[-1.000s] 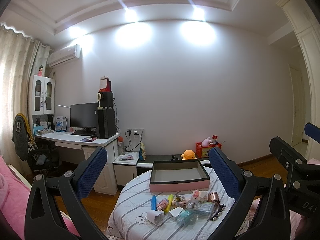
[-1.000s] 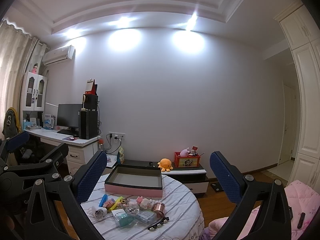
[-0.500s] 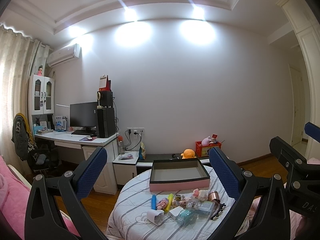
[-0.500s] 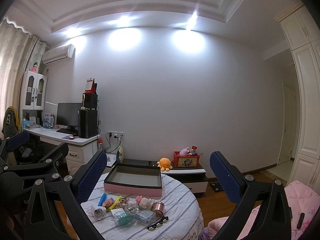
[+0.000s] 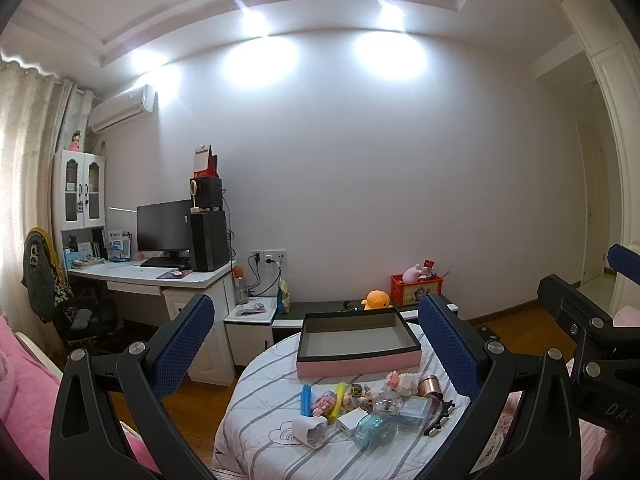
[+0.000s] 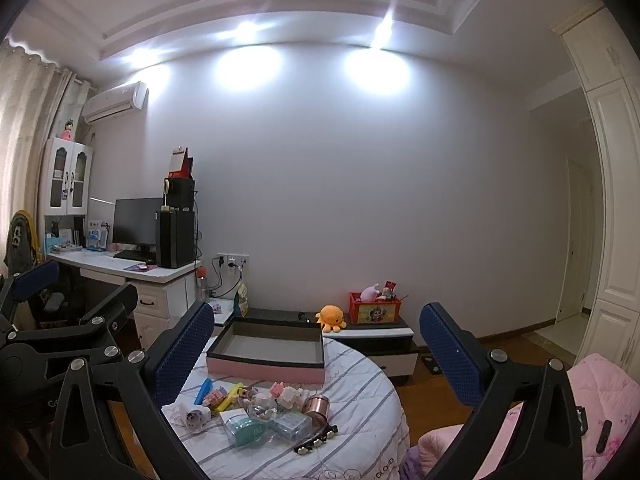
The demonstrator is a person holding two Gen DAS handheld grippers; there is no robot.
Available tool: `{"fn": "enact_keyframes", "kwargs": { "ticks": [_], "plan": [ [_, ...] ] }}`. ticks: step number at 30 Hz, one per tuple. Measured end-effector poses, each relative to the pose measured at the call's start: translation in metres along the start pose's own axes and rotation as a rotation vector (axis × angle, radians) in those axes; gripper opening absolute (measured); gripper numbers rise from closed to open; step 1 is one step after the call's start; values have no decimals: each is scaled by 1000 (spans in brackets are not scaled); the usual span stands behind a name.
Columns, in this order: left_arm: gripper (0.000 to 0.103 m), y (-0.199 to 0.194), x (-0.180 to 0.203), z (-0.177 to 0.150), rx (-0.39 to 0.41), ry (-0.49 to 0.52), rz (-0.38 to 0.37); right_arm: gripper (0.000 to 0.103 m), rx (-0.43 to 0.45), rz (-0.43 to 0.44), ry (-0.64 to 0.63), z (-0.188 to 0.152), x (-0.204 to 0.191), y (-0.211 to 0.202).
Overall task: Organize rigid objects
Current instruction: 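Grasp the white cup-shaped object with the left gripper while the right gripper grasps the rose-gold canister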
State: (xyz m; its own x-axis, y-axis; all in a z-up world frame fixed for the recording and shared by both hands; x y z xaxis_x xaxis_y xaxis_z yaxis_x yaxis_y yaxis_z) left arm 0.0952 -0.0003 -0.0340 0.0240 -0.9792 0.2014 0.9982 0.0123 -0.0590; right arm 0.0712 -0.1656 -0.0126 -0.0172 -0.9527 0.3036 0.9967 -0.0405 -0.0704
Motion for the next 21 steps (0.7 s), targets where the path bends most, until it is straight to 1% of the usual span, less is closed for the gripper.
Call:
{"fn": "enact_keyframes", "kwargs": {
  "ticks": [3,5,9,12,14,15,16,17,19,20,21],
  "plan": [
    [103,8,2,-8,-11,12,-2,103,-15,11,8,-8,0,9],
    [103,18,2,-16,-36,21,-1,103,-34,25,13,-18,-3,19],
    [103,42,-1,-36,-97,30,-9,103,-101,56,8,-41,-11,45],
    [103,67,-7,-59,-169,37,7,103,-171,73,6,-69,-15,71],
    [103,86,-16,-80,-219,56,31,103,-226,90,15,-91,-17,90],
    [103,97,-23,-95,-258,66,49,103,-258,100,17,-103,-18,99],
    [103,103,-27,-101,-281,67,61,103,-290,110,19,-116,-20,109],
    [103,115,-36,-117,-328,66,76,103,-317,118,20,-129,-22,117],
    [103,127,-45,-137,-385,70,81,103,-378,132,24,-155,-23,136],
    [103,134,-52,-151,-426,72,92,103,-401,137,28,-165,-24,141],
    [103,138,-59,-161,-448,70,103,103,-423,146,32,-175,-24,147]
  ]
}}
Point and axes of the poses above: each gripper's, at about its wrist camera, not at the fingertips, and y roughly the way its jaws point, x to its right, z to its top, the point moved 8 cm from there along y, roughly the way its jaws point, and after that the axes turned 15 degrees about -y, right-handed, at the moved point
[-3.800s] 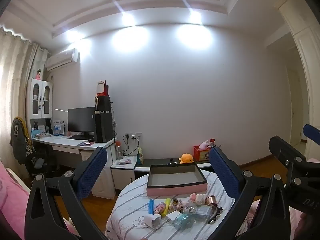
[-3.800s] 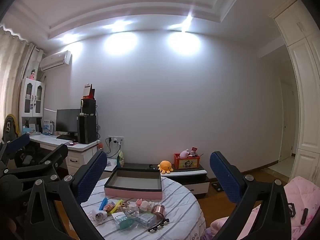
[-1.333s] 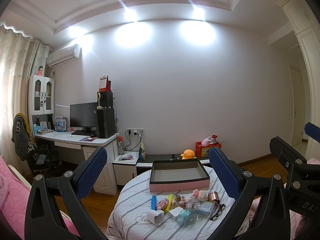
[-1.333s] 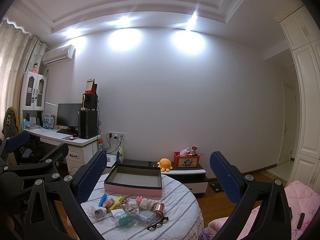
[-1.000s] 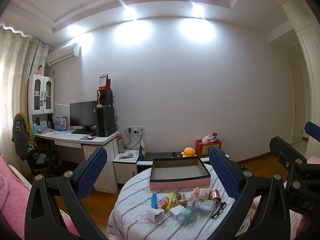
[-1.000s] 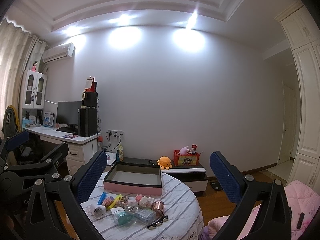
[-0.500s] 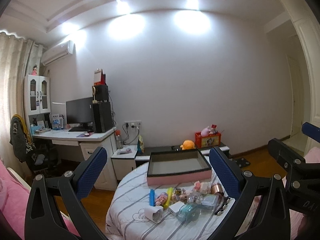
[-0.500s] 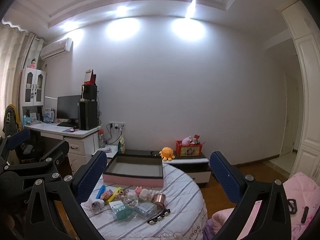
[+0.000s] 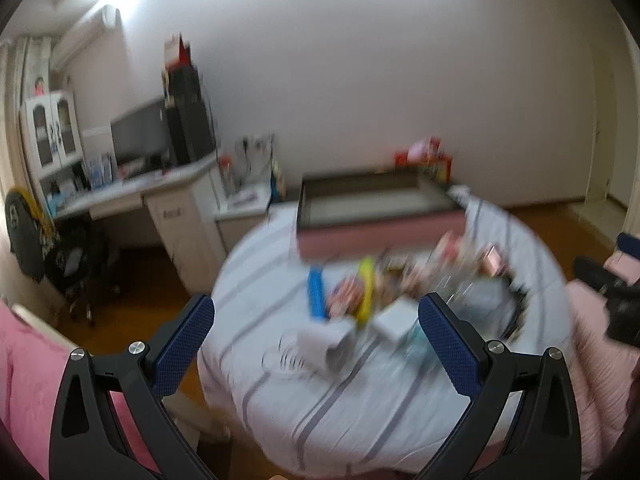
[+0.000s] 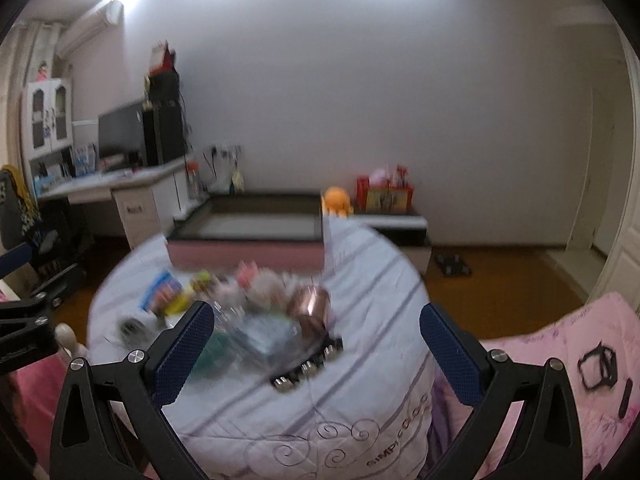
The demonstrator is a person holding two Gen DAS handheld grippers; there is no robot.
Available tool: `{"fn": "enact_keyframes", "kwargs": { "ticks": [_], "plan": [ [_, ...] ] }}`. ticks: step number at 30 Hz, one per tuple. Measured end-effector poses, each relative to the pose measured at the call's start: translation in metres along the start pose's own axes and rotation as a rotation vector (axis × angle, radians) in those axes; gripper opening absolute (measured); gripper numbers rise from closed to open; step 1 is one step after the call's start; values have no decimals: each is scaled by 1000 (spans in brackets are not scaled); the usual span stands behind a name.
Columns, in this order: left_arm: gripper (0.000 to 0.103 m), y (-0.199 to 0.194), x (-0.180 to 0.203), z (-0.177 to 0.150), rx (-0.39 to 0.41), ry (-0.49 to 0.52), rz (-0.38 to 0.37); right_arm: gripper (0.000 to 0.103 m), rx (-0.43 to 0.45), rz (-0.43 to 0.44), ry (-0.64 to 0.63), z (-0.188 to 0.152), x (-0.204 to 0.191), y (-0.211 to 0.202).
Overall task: Organize rigid objects
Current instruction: 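Grasp the white cup-shaped object with the left gripper while the right gripper grasps the rose-gold canister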
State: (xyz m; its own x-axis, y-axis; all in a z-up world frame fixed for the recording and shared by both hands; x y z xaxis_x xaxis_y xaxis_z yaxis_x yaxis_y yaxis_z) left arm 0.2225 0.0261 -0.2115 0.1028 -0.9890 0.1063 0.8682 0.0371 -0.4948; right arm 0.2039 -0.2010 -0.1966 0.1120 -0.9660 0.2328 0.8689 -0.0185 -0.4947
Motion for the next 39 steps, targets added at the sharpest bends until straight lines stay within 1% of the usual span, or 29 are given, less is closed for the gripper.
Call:
{"fn": "enact_keyframes", "kwargs": {
  "ticks": [3,5,9,11,15,18,20,22,23,25,28,31,33,36,37,39],
  "plan": [
    [103,24,-13,-22,-68,-5,27,103,-48,16,11,-18,2,19],
    [103,41,-18,-38,-123,1,28,103,-81,22,11,-28,3,31],
    [103,67,-21,-54,-175,-3,11,103,-135,37,-2,-45,3,48],
    [103,78,-19,-58,-194,5,-2,103,-156,45,-7,-51,1,56],
    [103,91,-18,-56,-202,11,-10,103,-182,68,-7,-58,-1,66],
    [103,105,-22,-53,-207,5,8,103,-198,74,1,-61,1,74],
    [103,113,-23,-54,-215,11,-13,103,-203,71,-1,-62,2,78],
    [103,121,-26,-59,-246,-6,-17,103,-206,65,-2,-61,4,80],
    [103,126,-28,-64,-282,-23,-22,103,-205,64,-1,-61,5,81],
    [103,128,-33,-64,-272,-61,-61,103,-209,69,-1,-60,6,85],
    [103,129,-32,-65,-284,-56,-72,103,-214,66,-6,-61,7,89],
    [101,128,-31,-63,-273,-61,-87,103,-221,72,0,-62,8,92],
    [99,124,-30,-60,-265,-77,-110,103,-227,74,1,-64,9,94],
    [103,116,-29,-59,-259,-103,-172,103,-232,76,-3,-65,9,96],
    [103,114,-30,-59,-255,-111,-183,103,-234,77,-4,-65,9,96],
    [103,115,-34,-59,-260,-124,-178,103,-234,77,-4,-65,10,97]
  ]
}}
Point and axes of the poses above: each gripper's, at about its wrist camera, not at the fingertips, and y roughly the way its jaws point, x to its right, z to its top, the point moved 8 cm from there along y, roughly the way its jaws point, and after that the axes turned 15 degrees about -y, right-handed, at the moved point
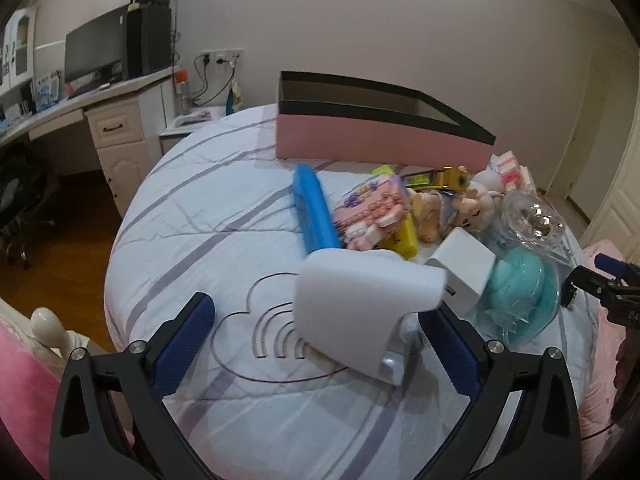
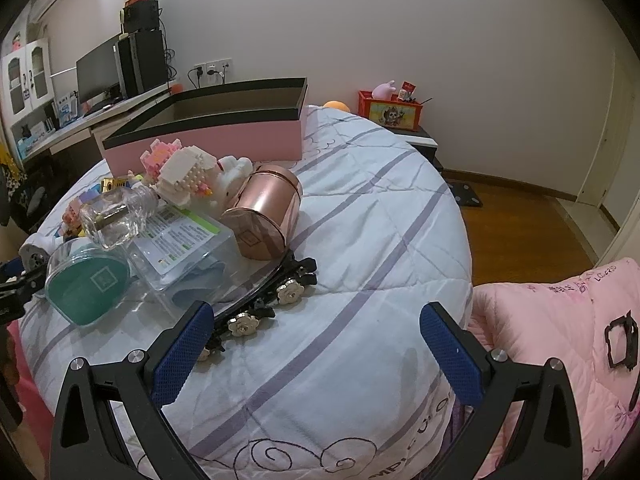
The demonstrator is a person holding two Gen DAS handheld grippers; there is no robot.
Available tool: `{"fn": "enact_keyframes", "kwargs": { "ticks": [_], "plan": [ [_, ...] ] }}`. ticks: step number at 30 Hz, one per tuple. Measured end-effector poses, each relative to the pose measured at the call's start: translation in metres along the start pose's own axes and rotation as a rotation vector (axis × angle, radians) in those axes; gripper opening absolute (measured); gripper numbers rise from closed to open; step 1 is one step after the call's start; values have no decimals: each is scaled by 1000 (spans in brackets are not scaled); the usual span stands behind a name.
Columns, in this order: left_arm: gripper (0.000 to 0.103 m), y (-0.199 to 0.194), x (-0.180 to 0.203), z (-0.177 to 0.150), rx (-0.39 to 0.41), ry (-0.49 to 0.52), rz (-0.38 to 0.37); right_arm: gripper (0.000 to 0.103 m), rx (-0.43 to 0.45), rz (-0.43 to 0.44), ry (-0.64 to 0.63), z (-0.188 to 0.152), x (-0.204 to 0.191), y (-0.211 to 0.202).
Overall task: Organize rigid objects
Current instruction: 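Grasp the white cup-shaped object with the left gripper while the right gripper grasps the rose-gold canister, then carry the white object and rose-gold canister into the pink box and release both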
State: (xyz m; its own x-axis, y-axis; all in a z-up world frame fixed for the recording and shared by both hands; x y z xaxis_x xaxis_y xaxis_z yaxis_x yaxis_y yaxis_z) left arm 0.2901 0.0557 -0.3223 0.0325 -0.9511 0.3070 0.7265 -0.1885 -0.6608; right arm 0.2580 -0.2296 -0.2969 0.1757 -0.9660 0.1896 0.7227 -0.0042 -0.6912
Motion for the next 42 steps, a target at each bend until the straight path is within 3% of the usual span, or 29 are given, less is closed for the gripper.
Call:
{"fn": "enact_keyframes", "kwargs": {
  "ticks": [3,6,12,15,25,34,42],
  "plan": [
    [101,1,-4,5,1,-26,-29,103,-5,2,3,-1,1,2],
    [89,-2,-1,8,3,-21,-62,103,-7,2,3,-1,1,3],
    [86,11,4,10,-32,-19,-76,103,-11,-8,6,0,3,4],
    [54,7,11,10,-42,-49,-133,103,-12,-13,5,0,4,4],
    [46,-10,22,-1,-4,0,-63,103,-4,-17,11,3,10,6],
    [46,-24,43,-1,61,48,-69,103,31,-19,23,19,16,10],
    [46,-27,49,14,98,45,-64,103,22,89,86,49,15,39]
  ]
}}
Point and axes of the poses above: each gripper's, at about its wrist camera, not at the fingertips, and y roughly the way its jaws point, x to its right, z to its top, the point moved 8 cm from there along y, roughly the way its jaws point, and after that the axes turned 15 degrees about -y, right-handed, at the moved point
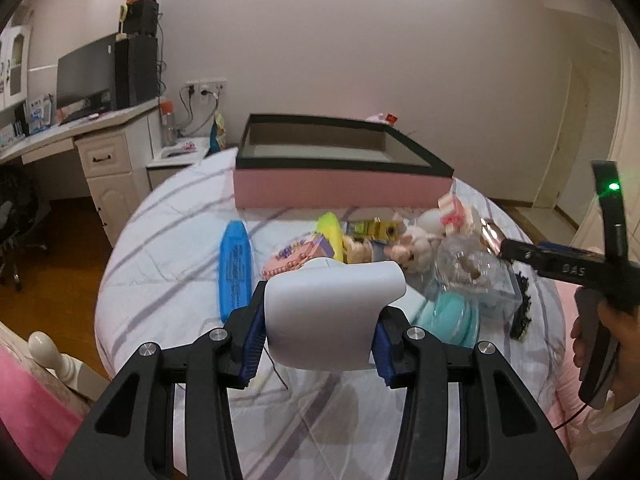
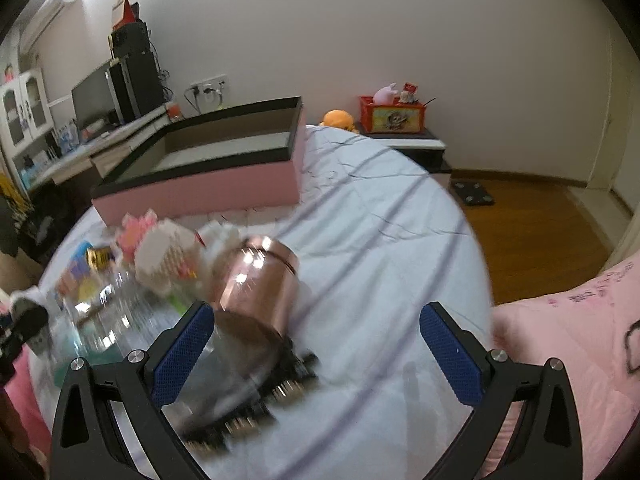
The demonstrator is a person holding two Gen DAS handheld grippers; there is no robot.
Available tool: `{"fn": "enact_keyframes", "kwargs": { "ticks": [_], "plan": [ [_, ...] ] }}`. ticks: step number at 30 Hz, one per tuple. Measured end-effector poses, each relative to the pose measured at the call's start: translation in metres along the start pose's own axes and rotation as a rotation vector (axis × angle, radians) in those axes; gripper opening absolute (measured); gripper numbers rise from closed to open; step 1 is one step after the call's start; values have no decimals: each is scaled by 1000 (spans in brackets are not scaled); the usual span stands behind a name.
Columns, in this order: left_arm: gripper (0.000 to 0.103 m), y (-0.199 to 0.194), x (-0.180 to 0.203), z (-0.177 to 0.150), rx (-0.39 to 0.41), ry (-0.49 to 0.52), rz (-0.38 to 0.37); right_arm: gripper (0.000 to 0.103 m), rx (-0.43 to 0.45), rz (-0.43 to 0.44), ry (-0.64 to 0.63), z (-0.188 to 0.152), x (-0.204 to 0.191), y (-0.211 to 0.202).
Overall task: Organize rigid objects
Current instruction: 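Carry the white object and rose-gold canister into the pink box and release both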
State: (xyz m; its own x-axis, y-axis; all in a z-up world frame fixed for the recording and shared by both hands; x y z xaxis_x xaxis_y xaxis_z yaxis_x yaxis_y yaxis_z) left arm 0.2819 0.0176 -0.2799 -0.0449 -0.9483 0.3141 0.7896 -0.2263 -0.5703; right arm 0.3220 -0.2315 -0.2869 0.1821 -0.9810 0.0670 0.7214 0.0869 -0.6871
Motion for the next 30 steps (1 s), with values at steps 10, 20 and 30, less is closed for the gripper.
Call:
{"fn": "enact_keyframes", "kwargs": {
  "ticks": [10,20,30],
  "plan": [
    [46,2,7,24,48,20,14,79,-76,122,-24,3,-10,36],
    [46,20,12,40,24,28,-5,49,-68,150,-42,8,3,39],
    [46,42,24,65,-4,48,-11,48,-44,131,-72,21,9,46]
  ]
}}
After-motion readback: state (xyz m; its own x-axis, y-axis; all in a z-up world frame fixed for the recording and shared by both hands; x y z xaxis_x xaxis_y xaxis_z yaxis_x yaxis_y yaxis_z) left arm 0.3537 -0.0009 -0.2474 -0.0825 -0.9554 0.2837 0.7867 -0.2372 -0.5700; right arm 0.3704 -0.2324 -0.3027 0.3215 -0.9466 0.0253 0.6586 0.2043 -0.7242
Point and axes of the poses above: each gripper's, at about its wrist camera, not at the fingertips, and y roughly the way its jaws point, x to its right, z to its top, the point moved 8 cm from there along y, roughly the way its jaws point, and after that the axes turned 15 degrees about -y, right-handed, at the moved point
